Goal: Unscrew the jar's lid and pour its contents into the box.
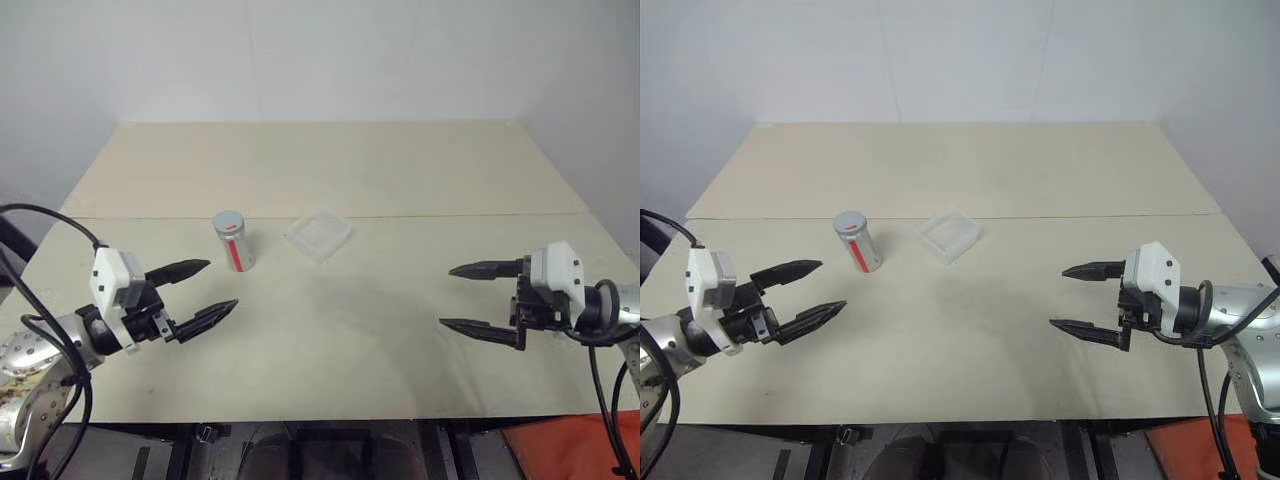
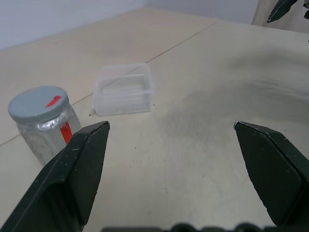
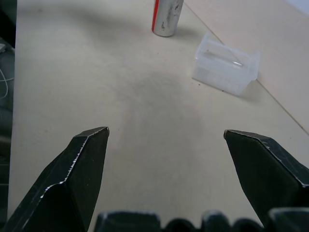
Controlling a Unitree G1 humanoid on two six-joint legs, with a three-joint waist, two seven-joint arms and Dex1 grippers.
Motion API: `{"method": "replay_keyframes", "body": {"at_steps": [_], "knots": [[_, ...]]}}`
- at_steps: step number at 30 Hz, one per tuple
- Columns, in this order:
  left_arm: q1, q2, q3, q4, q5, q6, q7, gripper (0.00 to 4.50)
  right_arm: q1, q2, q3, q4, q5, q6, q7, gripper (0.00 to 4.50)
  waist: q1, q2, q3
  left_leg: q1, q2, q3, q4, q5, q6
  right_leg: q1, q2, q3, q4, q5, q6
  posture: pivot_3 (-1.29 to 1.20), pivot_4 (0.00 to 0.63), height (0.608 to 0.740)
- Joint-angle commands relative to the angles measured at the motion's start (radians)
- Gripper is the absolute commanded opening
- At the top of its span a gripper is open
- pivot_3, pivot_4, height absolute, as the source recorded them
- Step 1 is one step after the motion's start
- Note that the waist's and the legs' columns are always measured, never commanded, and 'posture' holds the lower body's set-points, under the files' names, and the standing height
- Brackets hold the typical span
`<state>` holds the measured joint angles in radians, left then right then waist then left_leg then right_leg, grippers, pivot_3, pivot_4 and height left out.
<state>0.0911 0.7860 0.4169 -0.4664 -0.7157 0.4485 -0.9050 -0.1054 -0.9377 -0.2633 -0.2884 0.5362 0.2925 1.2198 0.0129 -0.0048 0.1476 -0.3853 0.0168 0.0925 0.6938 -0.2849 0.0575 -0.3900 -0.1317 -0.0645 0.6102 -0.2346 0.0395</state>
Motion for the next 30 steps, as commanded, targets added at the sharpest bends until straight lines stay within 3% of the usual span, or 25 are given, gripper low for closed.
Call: {"method": "replay_keyframes", "body": {"at_steps": [1,8,11,16,20,24,30], "knots": [[0.002,0.006,0.039,-0.037,-0.028,0.004,0.007,4.5,-0.02,-0.015,-0.027,-0.023,0.031,0.011,0.001,4.42,0.0,0.0,0.0,0.0,0.0,0.0,0.0,0.0,0.0,0.0,0.0,0.0,0.0,0.0,0.0,0.0,0.15,0.74],[0.0,0.016,0.061,-0.031,-0.037,0.006,-0.005,4.5,-0.054,-0.018,-0.006,-0.005,0.03,0.029,0.009,4.42,-0.002,0.0,0.0,0.0,0.0,0.0,0.0,0.0,0.0,0.0,0.0,0.0,0.0,0.0,0.0,0.0,0.15,0.74],[-0.031,-0.02,0.029,-0.032,0.004,-0.012,0.065,4.5,-0.064,-0.023,0.005,0.003,0.022,0.052,-0.005,4.42,-0.001,0.0,0.0,0.0,0.0,0.0,0.0,0.0,0.0,0.0,0.0,0.0,0.0,0.0,0.0,0.0,0.15,0.74],[-0.041,-0.163,-0.003,-0.071,0.077,0.001,0.302,4.5,-0.084,0.009,0.01,-0.006,-0.008,0.054,-0.092,4.42,0.001,0.0,0.0,0.0,0.0,0.0,0.0,0.0,0.0,0.001,0.0,0.0,0.0,0.0,0.0,0.0,0.15,0.74],[-0.015,-0.236,-0.035,-0.113,0.11,0.013,0.4,4.5,-0.111,0.0,0.011,-0.012,-0.003,0.055,-0.094,4.42,-0.003,0.0,0.0,0.0,0.0,0.0,0.0,0.0,0.0,0.0,0.0,0.0,0.0,0.0,0.0,0.0,0.15,0.74],[-0.055,-0.392,-0.129,-0.117,0.252,-0.001,0.637,4.5,-0.152,0.001,0.031,-0.021,0.008,0.055,-0.084,4.42,0.002,0.0,0.0,0.001,-0.001,0.0,0.001,0.0,0.0,0.002,-0.001,0.001,0.0,0.001,0.0,0.0,0.15,0.74],[-0.068,-0.518,-0.256,-0.085,0.418,-0.052,0.765,4.5,-0.21,0.006,0.061,0.003,-0.001,0.031,-0.054,4.42,0.004,-0.001,0.0,0.0,-0.001,0.0,0.001,0.0,0.001,0.001,-0.001,0.0,0.0,0.001,0.0,0.0,0.15,0.74]]}}
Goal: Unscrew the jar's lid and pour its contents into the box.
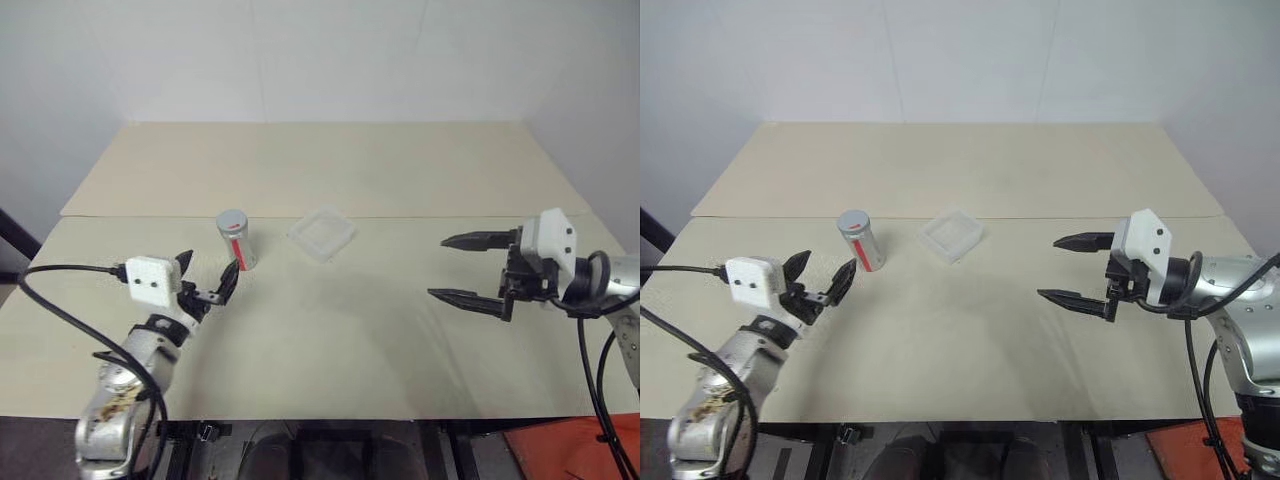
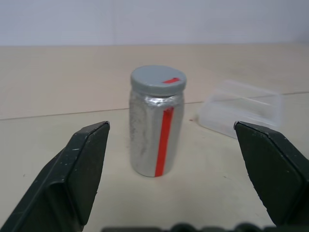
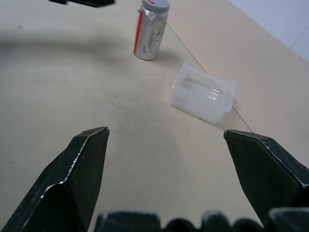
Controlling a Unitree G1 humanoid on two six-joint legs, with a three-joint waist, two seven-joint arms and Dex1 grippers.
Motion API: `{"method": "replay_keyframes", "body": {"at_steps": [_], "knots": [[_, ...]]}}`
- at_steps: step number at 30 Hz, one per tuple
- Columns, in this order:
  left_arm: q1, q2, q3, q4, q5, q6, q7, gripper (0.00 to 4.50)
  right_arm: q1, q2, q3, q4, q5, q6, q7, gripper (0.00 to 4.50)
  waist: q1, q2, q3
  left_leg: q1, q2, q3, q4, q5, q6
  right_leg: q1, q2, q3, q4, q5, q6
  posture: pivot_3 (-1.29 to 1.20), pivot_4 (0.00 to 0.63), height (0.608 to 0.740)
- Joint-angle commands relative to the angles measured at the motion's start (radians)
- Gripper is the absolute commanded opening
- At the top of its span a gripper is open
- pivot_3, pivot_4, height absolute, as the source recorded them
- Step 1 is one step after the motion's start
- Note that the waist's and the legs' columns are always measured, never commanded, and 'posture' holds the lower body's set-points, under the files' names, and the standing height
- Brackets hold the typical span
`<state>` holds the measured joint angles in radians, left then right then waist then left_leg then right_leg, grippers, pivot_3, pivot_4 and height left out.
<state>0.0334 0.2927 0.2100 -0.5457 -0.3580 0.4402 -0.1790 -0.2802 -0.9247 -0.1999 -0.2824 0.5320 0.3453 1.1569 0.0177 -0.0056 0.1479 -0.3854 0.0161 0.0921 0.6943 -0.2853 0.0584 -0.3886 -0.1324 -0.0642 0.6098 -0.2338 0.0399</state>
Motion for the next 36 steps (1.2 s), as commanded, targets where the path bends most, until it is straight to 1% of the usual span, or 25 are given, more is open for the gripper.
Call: {"method": "replay_keyframes", "body": {"at_steps": [1,4,10,18,24,30,36], "knots": [[-0.021,-0.043,-0.059,0.003,0.076,-0.047,0.057,4.5,-0.045,-0.005,0.002,-0.001,0.002,-0.022,0.01,4.42,-0.001,0.0,0.0,0.0,0.0,0.0,0.0,0.0,0.0,0.0,0.0,0.0,0.0,0.0,0.0,0.0,0.15,0.74],[-0.073,-0.081,-0.075,0.048,0.126,-0.046,0.114,4.5,-0.065,-0.004,0.012,0.001,0.003,-0.033,0.026,4.42,-0.001,0.0,0.0,0.0,0.0,0.0,0.0,0.0,0.0,0.0,0.0,0.0,0.0,0.0,0.0,0.0,0.15,0.74],[-0.135,-0.134,-0.132,0.124,0.203,-0.076,0.156,4.5,-0.082,-0.005,0.011,0.01,0.001,-0.05,0.04,4.42,-0.001,0.0,0.0,-0.001,0.0,0.0,0.0,-0.001,0.001,0.0,0.0,0.0,0.0,0.0,0.0,0.0,0.15,0.74],[-0.232,-0.172,-0.141,0.274,0.278,-0.158,0.204,4.5,-0.096,-0.004,0.011,0.018,0.003,-0.067,0.051,4.42,0.001,0.0,0.0,-0.001,0.0,0.0,0.001,0.0,0.001,0.0,0.0,-0.001,0.0,0.0,0.0,0.0,0.15,0.74],[-0.303,-0.202,-0.149,0.389,0.345,-0.214,0.273,4.5,-0.108,-0.009,0.017,0.032,0.002,-0.075,0.073,4.42,0.001,0.0,0.0,-0.002,0.0,0.0,0.001,0.0,0.001,-0.001,0.0,-0.001,0.001,0.0,0.001,0.0,0.15,0.74],[-0.327,-0.228,-0.156,0.44,0.365,-0.239,0.29,4.5,-0.112,-0.009,0.015,0.034,0.005,-0.068,0.082,4.42,0.001,0.0,0.0,-0.002,0.0,0.0,0.001,0.0,0.001,-0.001,0.0,-0.002,0.001,0.0,0.001,0.0,0.15,0.74],[-0.376,-0.231,-0.156,0.515,0.392,-0.266,0.305,4.5,-0.116,-0.009,0.015,0.038,0.022,-0.05,0.094,4.42,0.005,0.0,0.0,-0.002,0.0,0.0,0.001,0.0,0.001,-0.001,0.0,-0.002,0.0,0.001,0.001,0.0,0.15,0.74]]}}
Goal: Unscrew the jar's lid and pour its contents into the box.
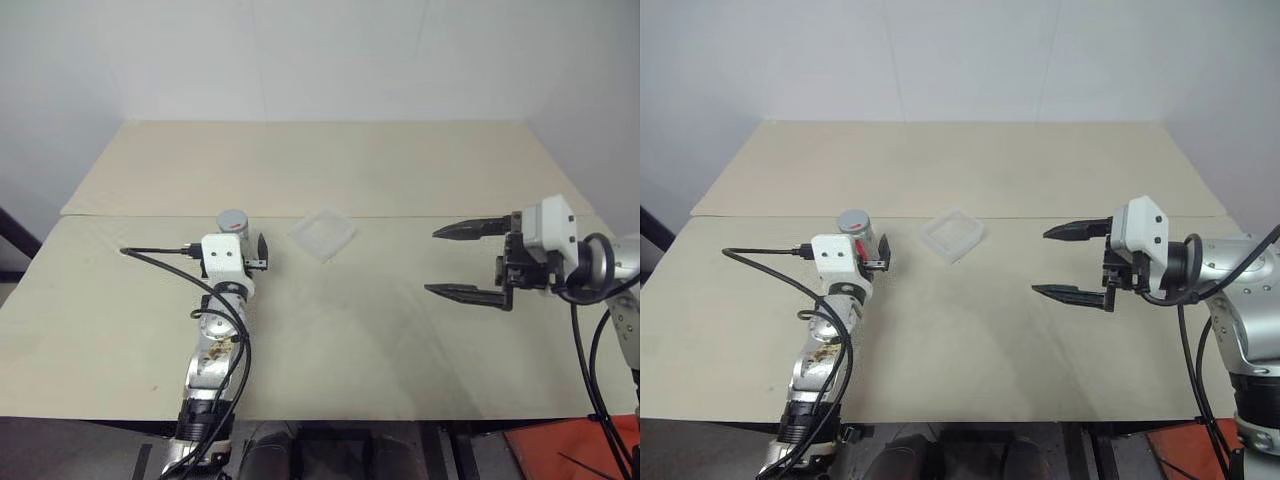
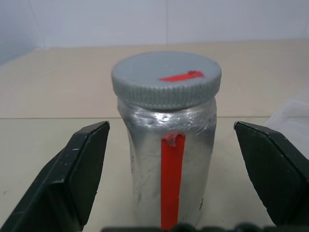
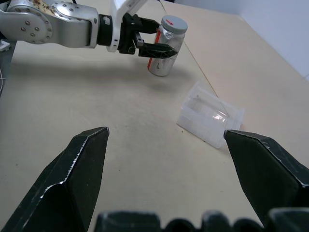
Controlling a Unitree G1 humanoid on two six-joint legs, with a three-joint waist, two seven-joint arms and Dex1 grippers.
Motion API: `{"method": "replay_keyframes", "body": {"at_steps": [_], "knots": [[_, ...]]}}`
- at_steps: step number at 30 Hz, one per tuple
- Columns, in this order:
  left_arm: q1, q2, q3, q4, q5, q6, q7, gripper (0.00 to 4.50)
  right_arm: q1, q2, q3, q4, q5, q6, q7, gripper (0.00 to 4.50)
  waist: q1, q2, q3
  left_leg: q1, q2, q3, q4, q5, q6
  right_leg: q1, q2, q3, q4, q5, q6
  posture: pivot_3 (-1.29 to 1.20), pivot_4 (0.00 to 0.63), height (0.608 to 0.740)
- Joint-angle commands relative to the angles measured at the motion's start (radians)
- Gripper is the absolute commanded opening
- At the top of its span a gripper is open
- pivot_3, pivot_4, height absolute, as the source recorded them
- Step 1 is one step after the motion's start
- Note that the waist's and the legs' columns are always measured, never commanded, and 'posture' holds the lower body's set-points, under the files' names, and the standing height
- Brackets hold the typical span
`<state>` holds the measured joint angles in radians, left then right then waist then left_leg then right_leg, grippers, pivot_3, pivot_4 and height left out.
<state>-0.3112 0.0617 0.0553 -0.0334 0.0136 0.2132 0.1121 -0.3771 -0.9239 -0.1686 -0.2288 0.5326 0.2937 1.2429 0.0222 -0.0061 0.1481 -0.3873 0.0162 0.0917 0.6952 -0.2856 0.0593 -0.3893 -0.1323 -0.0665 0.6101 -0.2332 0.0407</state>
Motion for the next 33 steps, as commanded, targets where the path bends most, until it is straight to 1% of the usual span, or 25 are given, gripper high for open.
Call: {"method": "replay_keyframes", "body": {"at_steps": [1,14,17,23,24,31,33], "knots": [[-0.041,-0.001,0.002,0.014,0.022,-0.042,0.018,4.5,-0.019,-0.009,-0.017,-0.016,0.029,0.008,0.012,4.42,0.0,0.0,0.0,0.0,0.0,0.0,0.0,0.0,0.0,0.0,0.0,0.0,0.0,0.0,0.0,0.0,0.15,0.74],[-0.058,-0.009,0.01,0.049,0.023,-0.058,0.017,4.5,-0.012,-0.009,-0.017,-0.031,0.061,0.042,0.029,4.42,0.002,0.0,0.0,0.0,0.0,0.0,0.0,0.0,0.0,0.0,0.0,0.0,0.0,0.0,0.0,0.0,0.15,0.74],[-0.06,-0.011,0.011,0.051,0.024,-0.061,0.02,3.94,-0.011,-0.01,-0.019,-0.029,0.063,0.042,0.032,4.46,0.003,0.0,0.0,0.0,0.0,0.0,0.0,0.0,0.0,0.0,0.0,0.0,0.0,0.0,0.0,0.0,0.15,0.74],[-0.058,-0.012,0.014,0.056,0.021,-0.067,0.016,2.01,-0.009,-0.01,-0.022,-0.032,0.064,0.04,0.037,4.46,0.003,0.0,0.0,0.0,0.0,0.0,0.0,0.0,0.0,0.0,0.0,0.0,0.0,0.0,0.0,0.0,0.15,0.74],[-0.058,-0.012,0.014,0.058,0.022,-0.069,0.016,1.92,-0.008,-0.01,-0.023,-0.032,0.064,0.039,0.038,4.46,0.003,0.0,0.0,0.0,0.0,0.0,0.0,0.0,0.0,0.0,0.0,0.0,0.0,0.0,0.0,0.0,0.15,0.74],[-0.067,0.001,0.026,0.072,0.016,-0.078,0.006,1.92,0.002,-0.01,-0.034,-0.043,0.069,0.035,0.039,4.46,0.003,0.0,0.0,0.0,0.0,0.0,0.0,0.0,0.0,0.0,0.0,0.0,0.0,0.0,0.0,0.0,0.15,0.74],[-0.068,0.019,0.03,0.066,0.003,-0.085,-0.027,1.92,0.004,-0.008,-0.036,-0.047,0.072,0.037,0.037,4.46,0.003,0.0,0.0,0.0,0.0,0.0,0.0,0.0,0.0,0.0,0.0,-0.001,0.0,0.0,0.0,0.0,0.15,0.74]]}}
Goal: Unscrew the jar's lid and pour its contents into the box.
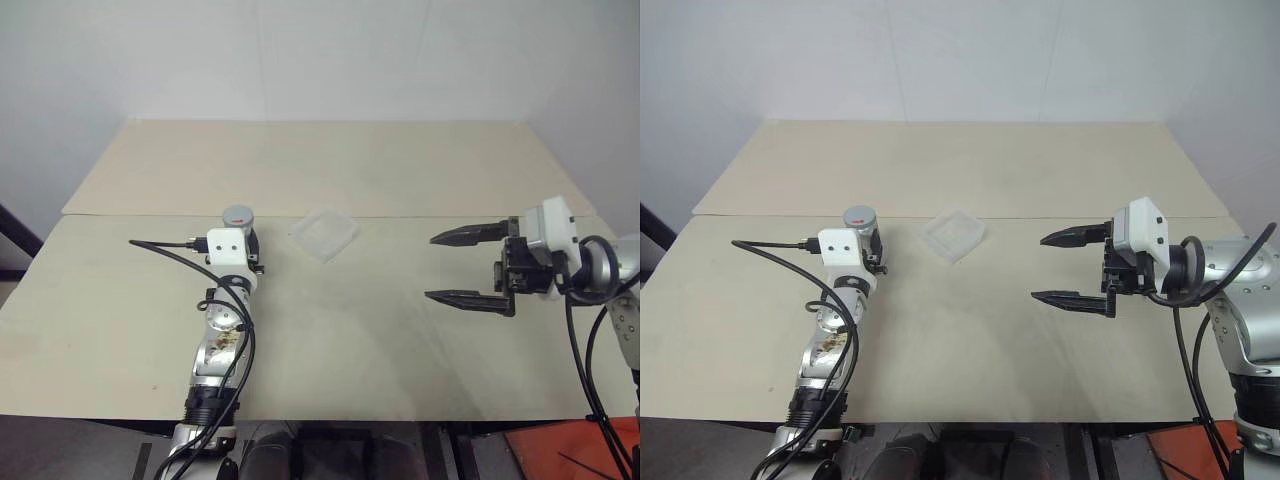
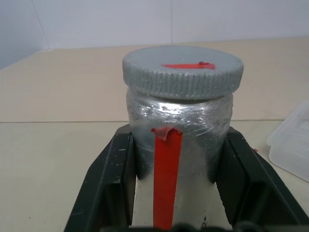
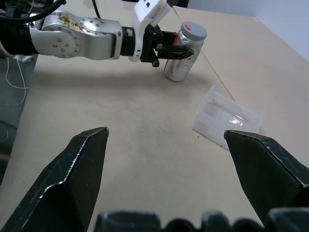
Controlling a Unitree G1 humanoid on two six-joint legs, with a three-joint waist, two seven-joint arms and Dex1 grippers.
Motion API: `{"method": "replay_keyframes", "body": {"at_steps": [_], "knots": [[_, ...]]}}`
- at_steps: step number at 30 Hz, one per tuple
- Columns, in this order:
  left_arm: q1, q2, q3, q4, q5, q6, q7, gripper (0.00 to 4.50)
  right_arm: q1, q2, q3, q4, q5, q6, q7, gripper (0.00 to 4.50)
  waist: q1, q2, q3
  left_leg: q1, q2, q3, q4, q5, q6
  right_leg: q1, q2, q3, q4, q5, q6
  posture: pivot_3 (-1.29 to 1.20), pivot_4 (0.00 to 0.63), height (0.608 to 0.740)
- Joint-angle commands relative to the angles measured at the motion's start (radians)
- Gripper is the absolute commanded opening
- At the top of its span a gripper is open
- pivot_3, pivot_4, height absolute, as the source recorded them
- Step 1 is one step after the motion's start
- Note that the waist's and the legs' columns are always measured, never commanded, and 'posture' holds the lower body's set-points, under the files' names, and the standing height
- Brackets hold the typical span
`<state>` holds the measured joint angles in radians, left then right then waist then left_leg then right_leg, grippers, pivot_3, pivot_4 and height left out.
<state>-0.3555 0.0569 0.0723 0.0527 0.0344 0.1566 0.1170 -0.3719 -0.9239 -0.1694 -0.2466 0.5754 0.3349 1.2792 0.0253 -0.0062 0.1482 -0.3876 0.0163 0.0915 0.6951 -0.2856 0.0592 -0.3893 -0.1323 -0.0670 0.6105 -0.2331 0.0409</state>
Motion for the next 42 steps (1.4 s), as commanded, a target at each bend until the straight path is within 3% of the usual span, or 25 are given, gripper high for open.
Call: {"method": "replay_keyframes", "body": {"at_steps": [1,6,11,18,22,28,34,42], "knots": [[-0.023,0.034,0.015,-0.027,-0.023,-0.03,-0.049,1.92,0.001,-0.007,-0.037,-0.032,0.031,-0.003,-0.001,4.46,0.0,0.0,0.0,0.0,0.0,0.0,0.0,0.0,0.0,0.0,0.0,0.0,0.0,0.0,0.0,0.0,0.15,0.74],[-0.015,0.165,0.069,-0.126,-0.188,0.02,-0.291,1.92,0.0,0.001,-0.031,-0.038,0.041,0.008,-0.016,4.46,-0.005,0.0,0.0,-0.001,0.0,0.0,0.0,0.0,0.0,-0.001,0.0,0.0,0.001,0.0,0.0,0.0,0.15,0.74],[-0.011,0.397,0.172,-0.191,-0.532,0.177,-0.716,1.92,-0.029,0.032,-0.01,-0.057,0.078,0.05,-0.059,4.46,-0.017,0.0,0.0,-0.001,0.001,0.0,0.0,0.001,-0.001,-0.001,0.0,0.0,0.001,0.0,0.0,0.0,0.15,0.74],[-0.1,0.551,0.157,-0.097,-0.715,0.25,-1.104,1.92,-0.094,0.1,0.048,-0.087,0.089,0.147,-0.167,4.46,-0.01,0.0,0.0,0.0,0.0,-0.001,0.0,0.001,-0.002,-0.001,0.0,-0.002,0.001,0.0,0.0,0.0,0.15,0.74],[-0.16,0.548,0.075,-0.032,-0.703,0.217,-1.277,1.92,-0.162,0.155,0.09,-0.115,0.104,0.24,-0.266,4.46,-0.014,0.0,0.0,-0.001,-0.001,0.0,0.0,0.001,-0.002,-0.001,0.001,-0.001,0.002,0.0,0.0,0.0,0.15,0.74],[-0.249,0.496,-0.021,0.082,-0.646,0.147,-1.405,1.92,-0.254,0.222,0.122,-0.148,0.122,0.352,-0.374,4.46,-0.014,0.0,0.0,-0.002,-0.002,0.001,0.0,0.002,-0.003,-0.002,0.003,-0.002,0.002,0.0,0.0,0.0,0.15,0.74],[-0.327,0.458,-0.053,0.182,-0.605,0.09,-1.467,1.92,-0.328,0.28,0.146,-0.168,0.151,0.439,-0.457,4.46,-0.015,0.0,0.0,-0.003,-0.002,0.0,0.0,0.002,-0.003,-0.003,0.003,-0.002,0.001,0.0,0.0,0.0,0.15,0.74],[-0.359,0.4,-0.076,0.204,-0.576,0.072,-1.488,1.92,-0.394,0.381,0.254,-0.164,0.069,0.503,-0.598,4.46,-0.019,0.0,0.0,-0.006,-0.002,0.0,0.0,0.002,-0.002,-0.007,0.003,-0.002,0.003,0.0,0.0,0.0,0.15,0.74]]}}
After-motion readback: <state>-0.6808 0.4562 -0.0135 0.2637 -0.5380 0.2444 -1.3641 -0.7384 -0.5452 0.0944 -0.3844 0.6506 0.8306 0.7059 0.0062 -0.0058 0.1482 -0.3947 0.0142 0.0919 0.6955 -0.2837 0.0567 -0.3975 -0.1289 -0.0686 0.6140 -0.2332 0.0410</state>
